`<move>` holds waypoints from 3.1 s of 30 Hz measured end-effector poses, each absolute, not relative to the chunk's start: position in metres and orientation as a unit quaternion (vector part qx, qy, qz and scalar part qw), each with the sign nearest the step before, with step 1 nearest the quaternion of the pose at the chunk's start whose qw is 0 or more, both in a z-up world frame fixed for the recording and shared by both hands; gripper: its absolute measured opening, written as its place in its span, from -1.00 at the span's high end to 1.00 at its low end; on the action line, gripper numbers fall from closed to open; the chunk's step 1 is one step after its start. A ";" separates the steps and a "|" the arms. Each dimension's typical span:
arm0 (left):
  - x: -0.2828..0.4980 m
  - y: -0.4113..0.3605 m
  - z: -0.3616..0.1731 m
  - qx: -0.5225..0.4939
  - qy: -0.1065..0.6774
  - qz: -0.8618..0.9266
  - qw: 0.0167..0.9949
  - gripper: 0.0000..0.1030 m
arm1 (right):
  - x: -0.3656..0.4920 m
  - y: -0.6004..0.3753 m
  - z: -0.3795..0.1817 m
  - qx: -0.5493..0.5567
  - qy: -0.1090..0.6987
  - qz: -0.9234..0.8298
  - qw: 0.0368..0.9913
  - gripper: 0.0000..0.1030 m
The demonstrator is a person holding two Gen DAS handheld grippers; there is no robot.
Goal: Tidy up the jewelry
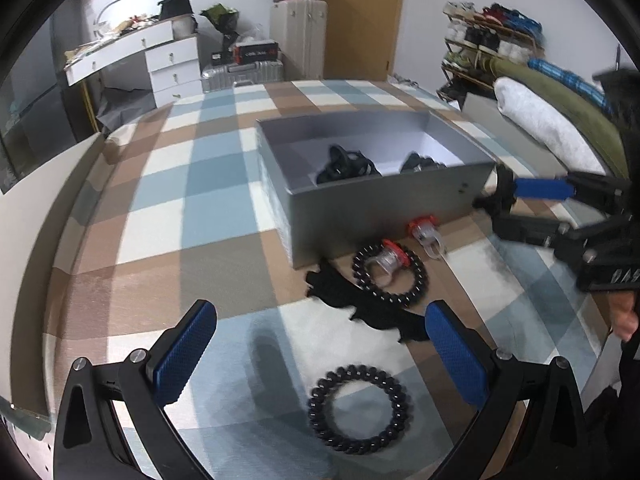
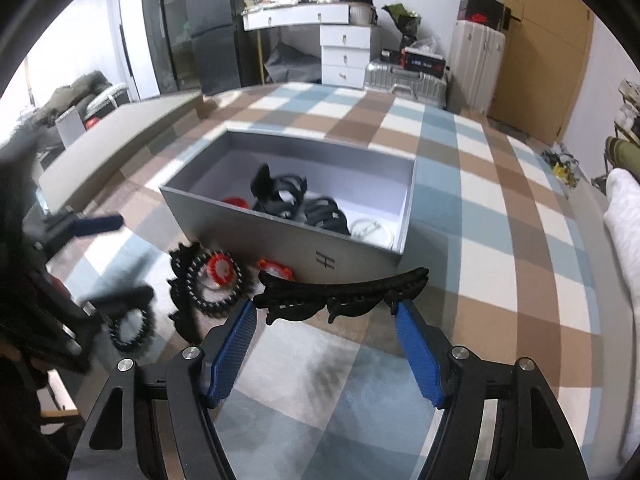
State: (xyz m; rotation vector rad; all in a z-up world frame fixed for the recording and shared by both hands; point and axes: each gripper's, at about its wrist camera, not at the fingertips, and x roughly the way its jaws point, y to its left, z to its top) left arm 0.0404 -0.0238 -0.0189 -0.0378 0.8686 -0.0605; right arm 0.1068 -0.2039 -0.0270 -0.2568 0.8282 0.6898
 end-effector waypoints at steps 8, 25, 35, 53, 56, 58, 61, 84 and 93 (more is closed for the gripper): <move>0.043 -0.039 -0.024 -0.019 0.434 -0.053 0.899 -0.97 | 0.109 -0.207 -0.019 -0.105 0.387 0.335 0.853 -0.39; 0.049 -0.042 -0.029 -0.030 0.446 -0.057 0.893 -0.97 | 0.110 -0.211 -0.015 -0.092 0.381 0.335 0.857 -0.39; 0.052 -0.046 -0.031 -0.012 0.454 -0.077 0.887 -0.97 | 0.111 -0.214 -0.013 -0.089 0.380 0.335 0.858 -0.39; 0.053 -0.061 -0.033 0.037 0.453 -0.075 0.887 -0.59 | 0.111 -0.215 -0.011 -0.090 0.378 0.335 0.859 -0.39; 0.051 -0.061 -0.031 0.038 0.448 -0.082 0.890 -0.31 | 0.110 -0.214 -0.011 -0.090 0.377 0.336 0.859 -0.39; 0.049 -0.061 -0.030 0.041 0.442 -0.087 0.892 -0.07 | 0.110 -0.214 -0.011 -0.090 0.376 0.336 0.859 -0.39; 0.049 -0.060 -0.031 0.036 0.442 -0.089 0.892 -0.06 | 0.109 -0.214 -0.010 -0.089 0.377 0.335 0.859 -0.39; 0.046 -0.055 -0.027 0.016 0.443 -0.090 0.892 0.65 | 0.109 -0.216 -0.008 -0.087 0.375 0.336 0.860 -0.39; 0.037 -0.051 -0.012 0.015 0.412 -0.086 0.907 0.73 | 0.109 -0.215 -0.007 -0.085 0.373 0.336 0.861 -0.39</move>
